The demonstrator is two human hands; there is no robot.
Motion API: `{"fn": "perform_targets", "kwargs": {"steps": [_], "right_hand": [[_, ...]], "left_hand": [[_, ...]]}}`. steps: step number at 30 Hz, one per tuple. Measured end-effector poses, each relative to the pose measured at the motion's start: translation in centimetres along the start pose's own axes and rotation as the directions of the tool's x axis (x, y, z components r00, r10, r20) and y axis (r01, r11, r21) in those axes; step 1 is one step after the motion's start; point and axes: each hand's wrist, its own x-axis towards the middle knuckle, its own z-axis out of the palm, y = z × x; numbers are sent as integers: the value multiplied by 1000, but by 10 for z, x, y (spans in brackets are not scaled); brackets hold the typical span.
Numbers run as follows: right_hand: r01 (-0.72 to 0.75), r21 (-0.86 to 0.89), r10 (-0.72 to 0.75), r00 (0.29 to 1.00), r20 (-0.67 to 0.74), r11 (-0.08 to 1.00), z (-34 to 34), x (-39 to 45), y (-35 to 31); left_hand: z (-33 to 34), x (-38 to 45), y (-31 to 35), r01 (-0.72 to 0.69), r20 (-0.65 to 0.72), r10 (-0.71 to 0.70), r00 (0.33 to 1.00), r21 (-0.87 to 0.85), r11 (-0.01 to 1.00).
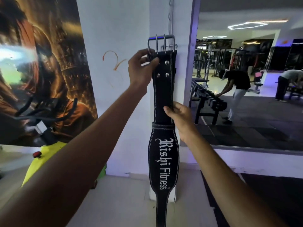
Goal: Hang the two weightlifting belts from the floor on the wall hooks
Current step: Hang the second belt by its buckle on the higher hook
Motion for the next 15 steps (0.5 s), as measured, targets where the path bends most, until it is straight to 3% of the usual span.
{"fn": "perform_targets", "kwargs": {"steps": [5,8,15], "right_hand": [[59,-26,-60,998,-18,998,-1,-17,16],[15,-13,-16,998,-63,1000,-4,-33,31],[-190,-236,176,981,-78,953,-20,-97,119]], "left_hand": [[4,14,9,12,2,-12,1000,-42,999],[3,24,13,40,-31,-43,999,-89,995],[-1,40,22,4,-53,-9,999,-82,997]]}}
